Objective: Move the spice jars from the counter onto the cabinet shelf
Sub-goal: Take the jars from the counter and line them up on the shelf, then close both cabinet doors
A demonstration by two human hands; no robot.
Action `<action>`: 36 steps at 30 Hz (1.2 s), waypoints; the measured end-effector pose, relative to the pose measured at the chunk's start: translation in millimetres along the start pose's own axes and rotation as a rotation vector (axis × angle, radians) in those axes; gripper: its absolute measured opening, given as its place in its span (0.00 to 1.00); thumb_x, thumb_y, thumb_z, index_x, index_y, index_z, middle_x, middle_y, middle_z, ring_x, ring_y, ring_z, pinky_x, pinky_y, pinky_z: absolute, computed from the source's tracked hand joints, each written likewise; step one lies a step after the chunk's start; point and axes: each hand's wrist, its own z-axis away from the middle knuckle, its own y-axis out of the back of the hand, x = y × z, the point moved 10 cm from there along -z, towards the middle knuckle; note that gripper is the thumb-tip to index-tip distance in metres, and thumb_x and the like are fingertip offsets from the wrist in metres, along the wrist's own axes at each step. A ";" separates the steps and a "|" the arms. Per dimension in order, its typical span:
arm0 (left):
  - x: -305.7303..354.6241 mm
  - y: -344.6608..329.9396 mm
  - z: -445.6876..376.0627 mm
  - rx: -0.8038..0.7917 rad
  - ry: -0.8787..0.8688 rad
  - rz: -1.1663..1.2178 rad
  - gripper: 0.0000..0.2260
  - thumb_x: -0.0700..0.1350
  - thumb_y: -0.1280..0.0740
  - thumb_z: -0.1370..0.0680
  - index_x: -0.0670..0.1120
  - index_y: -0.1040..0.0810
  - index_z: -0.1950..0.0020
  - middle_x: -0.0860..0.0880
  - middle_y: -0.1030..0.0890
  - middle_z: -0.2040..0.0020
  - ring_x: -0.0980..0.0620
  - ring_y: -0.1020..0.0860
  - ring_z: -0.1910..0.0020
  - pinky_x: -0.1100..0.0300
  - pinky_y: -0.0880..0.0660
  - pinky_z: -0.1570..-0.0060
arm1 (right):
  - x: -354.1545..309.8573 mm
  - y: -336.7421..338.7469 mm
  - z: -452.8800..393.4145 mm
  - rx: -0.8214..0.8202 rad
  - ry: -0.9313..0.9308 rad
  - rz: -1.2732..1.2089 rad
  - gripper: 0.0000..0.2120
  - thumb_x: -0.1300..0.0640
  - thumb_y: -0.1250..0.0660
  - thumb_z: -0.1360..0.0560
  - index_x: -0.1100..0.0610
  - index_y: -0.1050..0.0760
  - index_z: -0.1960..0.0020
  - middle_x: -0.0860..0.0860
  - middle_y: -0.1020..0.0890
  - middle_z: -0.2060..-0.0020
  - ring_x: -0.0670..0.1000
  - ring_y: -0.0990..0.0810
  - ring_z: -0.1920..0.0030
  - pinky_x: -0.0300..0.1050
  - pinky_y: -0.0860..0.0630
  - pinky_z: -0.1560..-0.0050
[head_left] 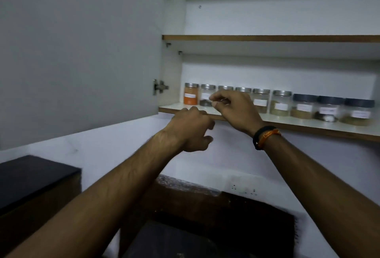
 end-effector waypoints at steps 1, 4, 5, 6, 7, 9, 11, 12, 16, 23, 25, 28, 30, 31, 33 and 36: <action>-14.8 6.2 11.3 0.011 0.037 -0.026 0.18 0.56 0.34 0.22 0.51 0.22 0.34 0.49 0.20 0.36 0.45 0.25 0.38 0.49 0.27 0.41 | -14.6 -9.8 -4.9 -0.009 0.019 -0.022 0.11 0.59 0.32 0.21 0.55 0.17 0.40 0.49 0.15 0.45 0.47 0.18 0.47 0.43 0.21 0.44; -59.4 25.9 47.1 0.035 0.138 -0.132 0.18 0.56 0.34 0.23 0.51 0.21 0.35 0.49 0.20 0.36 0.44 0.26 0.37 0.50 0.31 0.35 | -60.6 -36.4 -21.1 -0.023 0.097 -0.071 0.12 0.59 0.33 0.20 0.55 0.18 0.39 0.50 0.15 0.45 0.47 0.18 0.47 0.44 0.20 0.45; -72.8 33.0 58.6 0.043 0.163 -0.167 0.18 0.56 0.34 0.23 0.52 0.22 0.35 0.49 0.21 0.36 0.45 0.26 0.35 0.50 0.33 0.33 | -74.4 -43.6 -26.3 -0.024 0.114 -0.096 0.12 0.59 0.33 0.20 0.54 0.19 0.38 0.49 0.16 0.46 0.46 0.18 0.48 0.44 0.20 0.45; -83.7 40.0 68.2 0.057 0.184 -0.202 0.19 0.56 0.34 0.23 0.52 0.22 0.35 0.49 0.21 0.35 0.45 0.27 0.34 0.49 0.35 0.30 | -86.2 -48.6 -31.2 -0.022 0.129 -0.115 0.12 0.58 0.32 0.20 0.54 0.19 0.38 0.49 0.17 0.45 0.46 0.19 0.48 0.44 0.20 0.45; -95.7 48.2 79.3 0.070 0.206 -0.242 0.19 0.56 0.34 0.23 0.52 0.22 0.35 0.49 0.22 0.34 0.45 0.28 0.32 0.49 0.39 0.28 | -100.4 -54.8 -36.7 -0.022 0.149 -0.134 0.12 0.58 0.32 0.20 0.54 0.20 0.37 0.49 0.17 0.44 0.46 0.19 0.47 0.44 0.20 0.45; -116.7 64.8 99.8 0.089 0.248 -0.328 0.19 0.56 0.35 0.23 0.51 0.22 0.33 0.47 0.25 0.30 0.45 0.32 0.28 0.46 0.46 0.24 | -127.3 -65.1 -46.6 -0.023 0.188 -0.168 0.13 0.57 0.32 0.20 0.53 0.21 0.36 0.50 0.18 0.42 0.46 0.19 0.46 0.43 0.20 0.44; -133.2 83.7 118.7 0.124 0.286 -0.393 0.19 0.55 0.35 0.22 0.51 0.23 0.33 0.46 0.27 0.27 0.44 0.35 0.25 0.43 0.51 0.22 | -152.6 -70.9 -55.7 -0.012 0.228 -0.198 0.14 0.56 0.32 0.20 0.51 0.22 0.35 0.49 0.20 0.40 0.46 0.20 0.45 0.45 0.20 0.43; -140.0 94.4 129.0 0.156 0.305 -0.422 0.19 0.54 0.34 0.23 0.50 0.22 0.33 0.45 0.28 0.27 0.43 0.36 0.24 0.42 0.52 0.22 | -166.5 -73.1 -59.9 -0.005 0.253 -0.211 0.14 0.56 0.32 0.20 0.51 0.22 0.34 0.49 0.20 0.40 0.46 0.21 0.44 0.47 0.20 0.43; -159.0 133.8 168.4 0.337 0.394 -0.524 0.16 0.49 0.31 0.24 0.45 0.18 0.39 0.40 0.27 0.28 0.39 0.34 0.25 0.35 0.49 0.24 | -218.1 -83.3 -73.0 -0.007 0.347 -0.221 0.17 0.54 0.33 0.20 0.49 0.24 0.32 0.49 0.22 0.36 0.46 0.22 0.42 0.49 0.20 0.39; -187.9 165.9 235.0 0.666 0.518 -0.460 0.29 0.42 0.30 0.29 0.44 0.29 0.27 0.35 0.37 0.23 0.34 0.38 0.24 0.38 0.42 0.26 | -301.1 -89.0 -80.4 0.079 0.487 -0.201 0.25 0.52 0.34 0.20 0.49 0.32 0.24 0.52 0.28 0.30 0.51 0.27 0.31 0.46 0.27 0.33; -202.2 166.3 253.7 0.743 0.576 -0.296 0.33 0.45 0.32 0.27 0.43 0.36 0.22 0.36 0.41 0.21 0.36 0.39 0.24 0.41 0.39 0.27 | -322.3 -87.7 -81.4 0.118 0.512 -0.203 0.26 0.51 0.34 0.19 0.49 0.33 0.23 0.52 0.30 0.28 0.52 0.29 0.29 0.46 0.28 0.32; -226.5 155.1 270.5 0.801 0.649 0.013 0.35 0.45 0.32 0.24 0.42 0.45 0.20 0.40 0.41 0.21 0.41 0.36 0.24 0.43 0.30 0.30 | -349.0 -85.9 -82.6 0.182 0.540 -0.199 0.27 0.51 0.34 0.20 0.50 0.35 0.22 0.54 0.32 0.26 0.53 0.31 0.27 0.51 0.27 0.30; -236.6 144.9 271.6 0.766 0.664 0.150 0.35 0.45 0.32 0.21 0.43 0.47 0.20 0.43 0.35 0.24 0.45 0.28 0.31 0.44 0.23 0.38 | -364.2 -86.9 -84.0 0.217 0.544 -0.196 0.28 0.51 0.35 0.20 0.50 0.35 0.21 0.55 0.33 0.24 0.55 0.33 0.25 0.53 0.28 0.29; -238.2 139.7 269.4 0.737 0.654 0.201 0.34 0.46 0.33 0.20 0.45 0.48 0.19 0.45 0.32 0.25 0.46 0.24 0.34 0.45 0.21 0.40 | -370.0 -88.4 -84.7 0.227 0.542 -0.196 0.28 0.50 0.35 0.20 0.50 0.35 0.21 0.56 0.34 0.23 0.56 0.34 0.24 0.54 0.29 0.28; -238.6 130.6 265.6 0.703 0.623 0.302 0.34 0.49 0.36 0.19 0.49 0.53 0.19 0.46 0.30 0.25 0.47 0.22 0.37 0.44 0.21 0.40 | -380.2 -94.7 -85.8 0.233 0.533 -0.193 0.29 0.48 0.35 0.20 0.50 0.36 0.21 0.58 0.36 0.22 0.57 0.36 0.22 0.55 0.31 0.27; -237.5 124.0 265.9 0.742 0.610 0.413 0.34 0.52 0.40 0.19 0.52 0.55 0.19 0.48 0.34 0.22 0.46 0.23 0.34 0.42 0.22 0.38 | -388.3 -106.9 -85.5 0.239 0.516 -0.170 0.34 0.43 0.34 0.21 0.50 0.40 0.19 0.59 0.39 0.20 0.59 0.39 0.21 0.57 0.33 0.26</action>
